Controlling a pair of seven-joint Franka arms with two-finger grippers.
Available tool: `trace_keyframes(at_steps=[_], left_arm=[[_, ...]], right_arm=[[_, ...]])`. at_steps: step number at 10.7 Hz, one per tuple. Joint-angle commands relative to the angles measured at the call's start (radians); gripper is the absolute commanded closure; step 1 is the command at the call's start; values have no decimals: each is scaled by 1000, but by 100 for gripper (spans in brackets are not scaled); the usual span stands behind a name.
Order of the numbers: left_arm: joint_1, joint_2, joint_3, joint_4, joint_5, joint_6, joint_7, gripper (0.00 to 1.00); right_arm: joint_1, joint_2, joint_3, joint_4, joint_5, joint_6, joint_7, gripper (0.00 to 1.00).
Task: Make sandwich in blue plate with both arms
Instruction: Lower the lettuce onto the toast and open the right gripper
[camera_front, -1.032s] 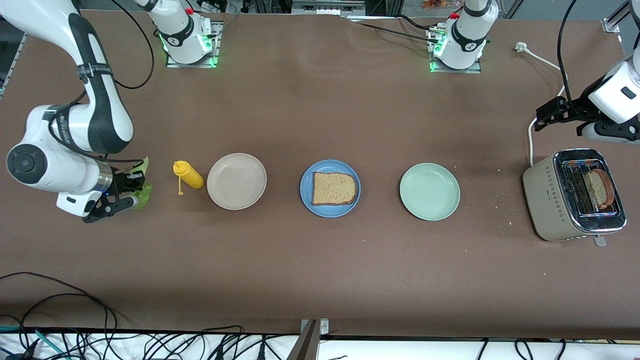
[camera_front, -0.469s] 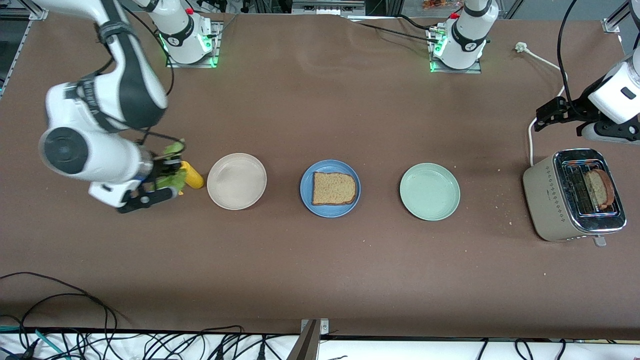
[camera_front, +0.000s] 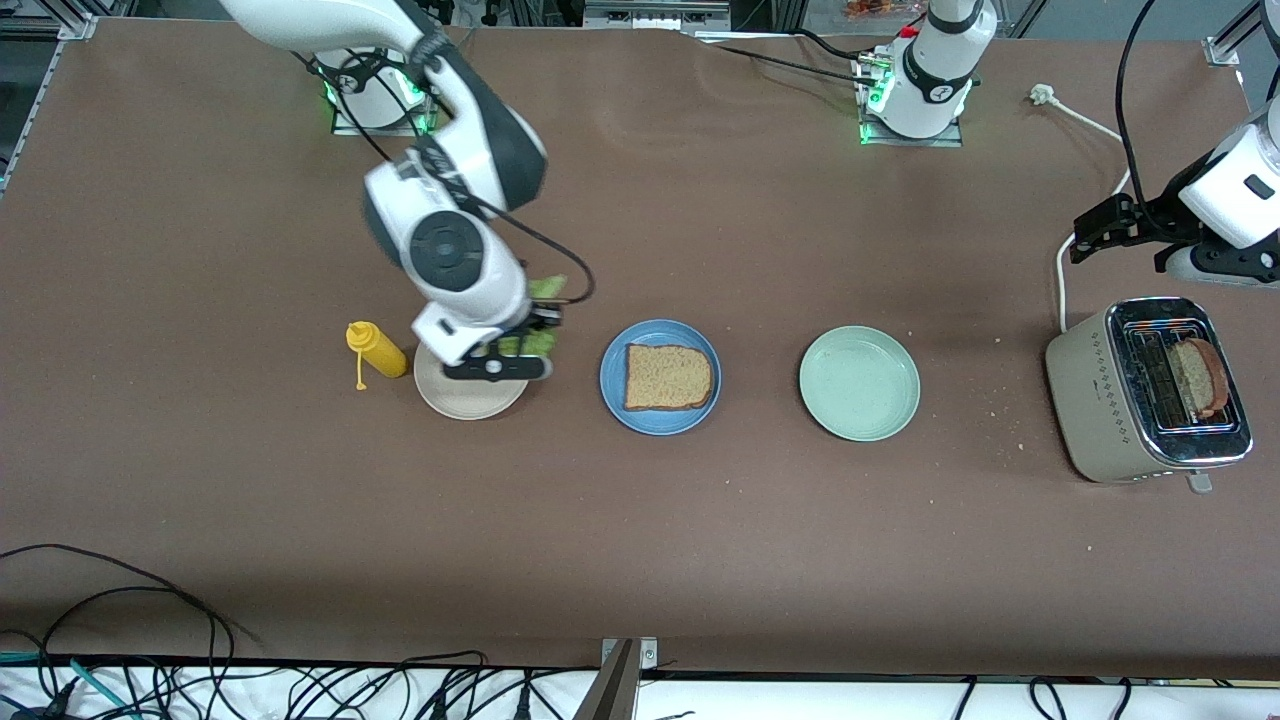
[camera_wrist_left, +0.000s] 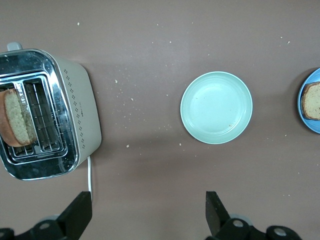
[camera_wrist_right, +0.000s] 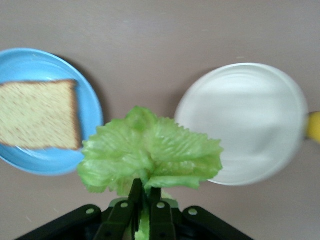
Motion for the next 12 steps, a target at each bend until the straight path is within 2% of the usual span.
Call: trace_keyframes(at_steps=[1,4,10,12], left_arm=[[6,6,-3,22,16,-18,4,0],[4,7,-3,23,16,-18,4,0],[6,7,-3,23,16,-18,4,0],[6,7,-3,23,16,-18,4,0]], right_arm=[[90,121,-5,27,12,259,206,100],[162,211,-5,58,12,428,352,100],[221,279,-11,62,3,526,461,100],[220,281,-50,102,0,528,457,99]])
